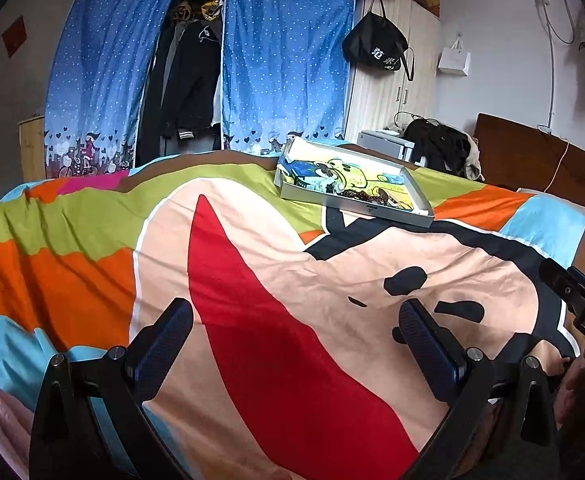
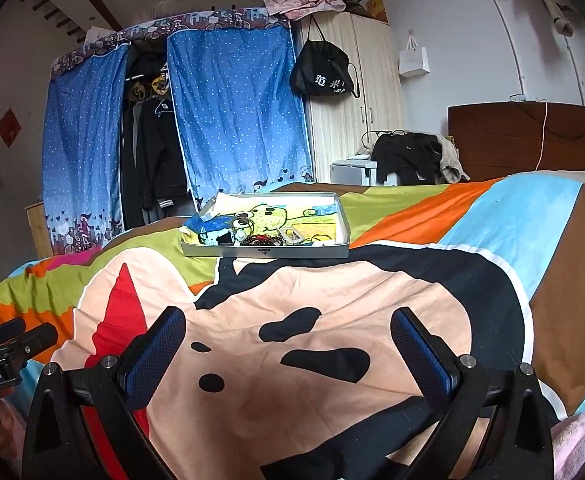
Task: Organize jewelry
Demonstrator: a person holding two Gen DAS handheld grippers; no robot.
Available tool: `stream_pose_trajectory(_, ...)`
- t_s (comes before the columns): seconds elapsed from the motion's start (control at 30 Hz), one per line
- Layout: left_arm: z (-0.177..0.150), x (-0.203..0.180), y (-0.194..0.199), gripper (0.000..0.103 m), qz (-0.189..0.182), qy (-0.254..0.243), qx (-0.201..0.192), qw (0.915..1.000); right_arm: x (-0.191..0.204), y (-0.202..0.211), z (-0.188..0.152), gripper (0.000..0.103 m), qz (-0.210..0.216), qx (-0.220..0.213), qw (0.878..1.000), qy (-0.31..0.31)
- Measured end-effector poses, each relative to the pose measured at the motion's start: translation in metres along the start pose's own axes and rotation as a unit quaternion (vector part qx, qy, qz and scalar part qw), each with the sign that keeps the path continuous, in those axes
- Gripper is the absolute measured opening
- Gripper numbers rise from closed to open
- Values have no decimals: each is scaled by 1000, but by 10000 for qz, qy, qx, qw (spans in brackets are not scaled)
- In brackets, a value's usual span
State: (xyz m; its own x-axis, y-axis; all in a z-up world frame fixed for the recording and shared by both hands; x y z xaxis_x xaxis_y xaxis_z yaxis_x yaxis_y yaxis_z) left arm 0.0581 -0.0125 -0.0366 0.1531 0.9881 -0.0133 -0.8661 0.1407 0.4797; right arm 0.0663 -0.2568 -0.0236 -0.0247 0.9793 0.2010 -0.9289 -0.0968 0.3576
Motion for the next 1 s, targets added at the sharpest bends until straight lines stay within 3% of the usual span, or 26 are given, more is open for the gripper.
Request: stream_pose_trajectory(1.0,-1,1,1,101,20,3,9,10000,2,-1,-1,103,8,8,10000,19)
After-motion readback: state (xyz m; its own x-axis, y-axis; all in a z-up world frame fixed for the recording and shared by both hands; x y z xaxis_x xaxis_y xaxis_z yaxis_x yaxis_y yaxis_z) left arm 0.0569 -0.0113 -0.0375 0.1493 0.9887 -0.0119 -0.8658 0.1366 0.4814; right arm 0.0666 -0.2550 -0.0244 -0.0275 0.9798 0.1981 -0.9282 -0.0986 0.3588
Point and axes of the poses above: each gripper's, at about its wrist camera, not at the fingertips, and y roughly against the way its jaws point, x to its left, z to its top, the point moved 5 cm from there along -y, roughly the way its jaws point, and after that the axes turned 9 degrees about -y, right-handed, at the moved point
